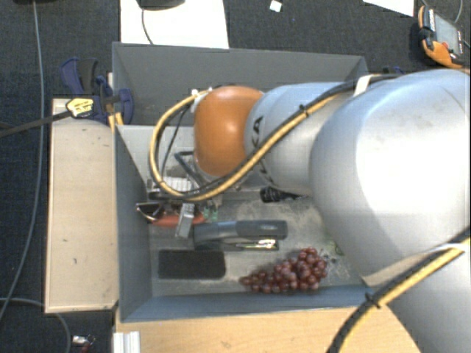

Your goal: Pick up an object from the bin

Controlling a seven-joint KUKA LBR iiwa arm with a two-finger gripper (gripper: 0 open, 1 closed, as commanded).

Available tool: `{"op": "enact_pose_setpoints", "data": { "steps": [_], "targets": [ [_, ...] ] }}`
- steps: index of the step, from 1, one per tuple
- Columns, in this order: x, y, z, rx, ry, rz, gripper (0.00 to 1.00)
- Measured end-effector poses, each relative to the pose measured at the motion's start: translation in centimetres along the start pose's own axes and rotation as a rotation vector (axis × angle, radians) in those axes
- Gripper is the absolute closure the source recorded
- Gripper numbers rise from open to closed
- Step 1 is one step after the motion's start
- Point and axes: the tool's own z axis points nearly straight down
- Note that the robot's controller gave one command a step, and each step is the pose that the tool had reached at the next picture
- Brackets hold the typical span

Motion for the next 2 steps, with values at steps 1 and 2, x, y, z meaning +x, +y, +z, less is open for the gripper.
{"op": "enact_pose_setpoints", "data": {
  "steps": [1, 2],
  "targets": [
    [0.0, 0.0, 0.0, 0.0, 0.0, 0.001, 1.0],
    [0.0, 0.0, -2.2, -0.001, -0.001, 0.002, 1.0]
  ]
}}
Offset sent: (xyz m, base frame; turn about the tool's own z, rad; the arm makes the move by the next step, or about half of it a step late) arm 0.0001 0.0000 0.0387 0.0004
